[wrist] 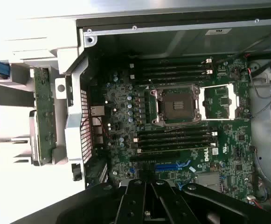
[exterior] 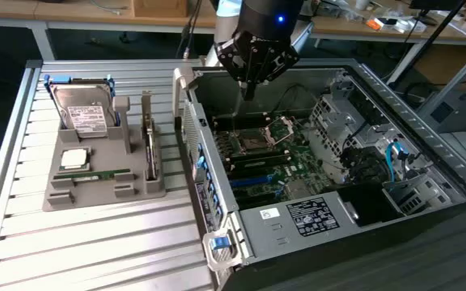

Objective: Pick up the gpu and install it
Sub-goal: 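Reach for the gpu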

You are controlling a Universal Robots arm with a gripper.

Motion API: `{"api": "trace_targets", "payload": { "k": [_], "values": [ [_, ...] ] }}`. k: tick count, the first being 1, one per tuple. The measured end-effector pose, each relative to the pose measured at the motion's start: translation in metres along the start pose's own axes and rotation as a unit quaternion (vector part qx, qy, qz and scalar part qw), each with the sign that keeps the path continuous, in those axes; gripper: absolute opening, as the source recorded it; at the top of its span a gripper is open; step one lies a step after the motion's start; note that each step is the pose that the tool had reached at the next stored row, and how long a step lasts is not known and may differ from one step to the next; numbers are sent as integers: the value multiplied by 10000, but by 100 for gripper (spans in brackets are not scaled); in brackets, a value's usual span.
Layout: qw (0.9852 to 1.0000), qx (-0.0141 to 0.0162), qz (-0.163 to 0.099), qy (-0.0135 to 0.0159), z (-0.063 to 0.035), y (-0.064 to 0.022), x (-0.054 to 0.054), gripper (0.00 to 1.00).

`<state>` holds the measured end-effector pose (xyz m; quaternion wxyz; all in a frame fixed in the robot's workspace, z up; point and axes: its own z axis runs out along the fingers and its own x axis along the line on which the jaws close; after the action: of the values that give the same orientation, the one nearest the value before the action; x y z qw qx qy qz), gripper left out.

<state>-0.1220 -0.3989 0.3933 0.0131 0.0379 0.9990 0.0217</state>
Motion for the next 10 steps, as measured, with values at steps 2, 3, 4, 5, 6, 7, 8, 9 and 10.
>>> {"api": "trace_targets", "payload": {
  "k": [2, 3, 4, 5, 6, 7, 8, 9, 10],
  "values": [
    [10000, 0, 1, 0, -1, -1, 12, 11],
    [10000, 0, 0, 0, 0, -1, 20, 11],
    [10000, 0, 0, 0, -1, -3, 32, 11],
    [10000, 0, 0, 0, -1, -3, 36, 11],
    [10000, 0, 0, 0, -2, -4, 46, 11],
    [10000, 0, 0, 0, -2, -4, 55, 11],
    [10000, 0, 0, 0, -2, -5, 66, 11],
    [10000, 0, 0, 0, -2, -6, 75, 11],
    [10000, 0, 0, 0, -2, -6, 80, 11]
  ]
}}
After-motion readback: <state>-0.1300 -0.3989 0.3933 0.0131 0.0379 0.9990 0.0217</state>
